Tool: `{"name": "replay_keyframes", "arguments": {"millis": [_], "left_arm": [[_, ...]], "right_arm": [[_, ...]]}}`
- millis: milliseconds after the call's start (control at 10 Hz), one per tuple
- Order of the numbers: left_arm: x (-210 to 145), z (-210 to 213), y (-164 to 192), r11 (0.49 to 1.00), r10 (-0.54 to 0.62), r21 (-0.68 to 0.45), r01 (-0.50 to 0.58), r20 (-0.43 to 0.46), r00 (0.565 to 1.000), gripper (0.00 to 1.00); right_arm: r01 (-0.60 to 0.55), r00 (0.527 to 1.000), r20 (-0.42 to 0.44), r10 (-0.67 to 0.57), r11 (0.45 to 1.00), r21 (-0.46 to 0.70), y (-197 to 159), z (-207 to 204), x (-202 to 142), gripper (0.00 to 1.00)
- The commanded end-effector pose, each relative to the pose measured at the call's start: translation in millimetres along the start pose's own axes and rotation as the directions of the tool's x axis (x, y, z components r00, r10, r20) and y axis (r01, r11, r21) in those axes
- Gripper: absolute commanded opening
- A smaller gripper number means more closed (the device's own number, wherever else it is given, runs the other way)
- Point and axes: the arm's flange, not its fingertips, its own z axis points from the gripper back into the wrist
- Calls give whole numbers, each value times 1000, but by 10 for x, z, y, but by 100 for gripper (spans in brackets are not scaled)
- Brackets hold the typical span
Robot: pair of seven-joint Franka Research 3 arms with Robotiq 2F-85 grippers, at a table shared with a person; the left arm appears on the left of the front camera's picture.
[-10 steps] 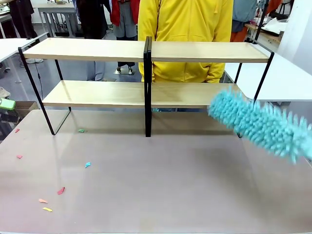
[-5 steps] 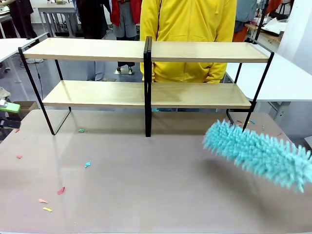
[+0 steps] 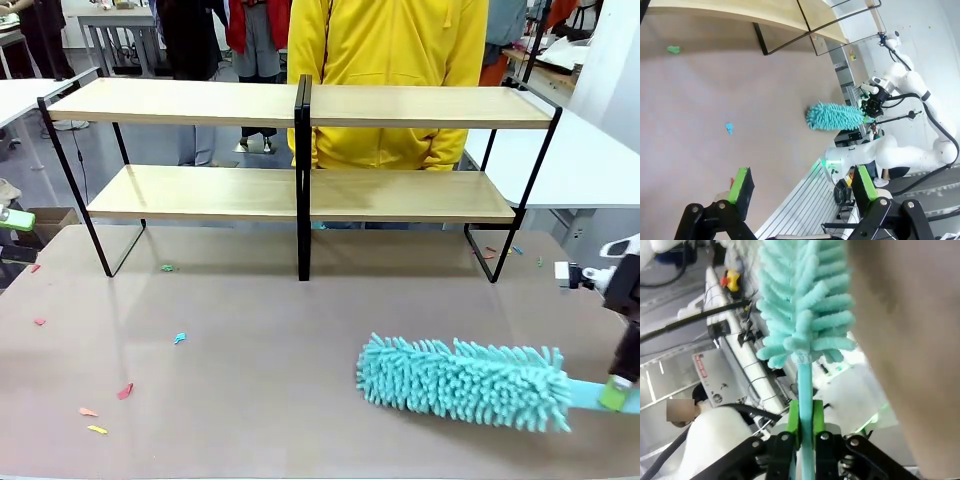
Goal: Clean the shelves.
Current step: Place the Duster on the table.
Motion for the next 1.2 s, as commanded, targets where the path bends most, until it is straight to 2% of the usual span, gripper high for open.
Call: {"name": "replay_keyframes", "arguments": {"millis": [0, 100, 200, 300, 400, 500, 600, 700, 800, 900, 1000, 1100], "left_arm": [[8, -14, 8, 999, -24, -22, 24, 17, 1000, 100], [8, -14, 8, 999, -24, -22, 24, 17, 1000, 100], [8, -14, 8, 999, -24, -22, 24, 17, 1000, 100], [8, -14, 8, 999, -24, -22, 24, 17, 1000, 100], [8, -14, 8, 999, -24, -22, 24, 17, 1000, 100], [8, -14, 8, 999, -24, -22, 24, 17, 1000, 100], [8, -14, 8, 999, -24, -22, 24, 17, 1000, 100], [8, -14, 8, 999, -24, -22, 24, 17, 1000, 100], [8, -14, 8, 999, -24, -22, 24, 17, 1000, 100], [8, -14, 8, 999, -24, -22, 24, 17, 1000, 100], [8, -14, 8, 999, -24, -22, 24, 17, 1000, 100], [8, -14, 8, 999, -24, -22, 24, 17, 1000, 100]], "right_arm": [[67, 995, 70, -66, 998, -16, -120, 170, 124, 12], [93, 987, 129, -91, 996, -3, -142, 250, 86, 58], [97, 975, 204, -90, 995, -24, -143, 383, -23, 72], [119, 889, 452, -66, 989, -90, -126, 639, -226, 100], [176, 611, 792, -3, 975, -133, -75, 842, -448, 100], [59, 450, 891, 55, 994, -91, -31, 922, -600, 100], [-24, 217, 976, 5, 1000, 1, -7, 954, -658, 96], [-139, 237, 962, -137, 975, 173, 9, 918, -683, 100], [-159, 269, 936, -227, 948, 275, 36, 859, -694, 100], [-146, 334, 896, -293, 923, 356, 67, 780, -641, 100], [-10, 512, 838, -188, 974, 225, 5, 1075, -843, 100], [-10, 512, 838, -188, 974, 225, 5, 1075, -843, 100]]}}
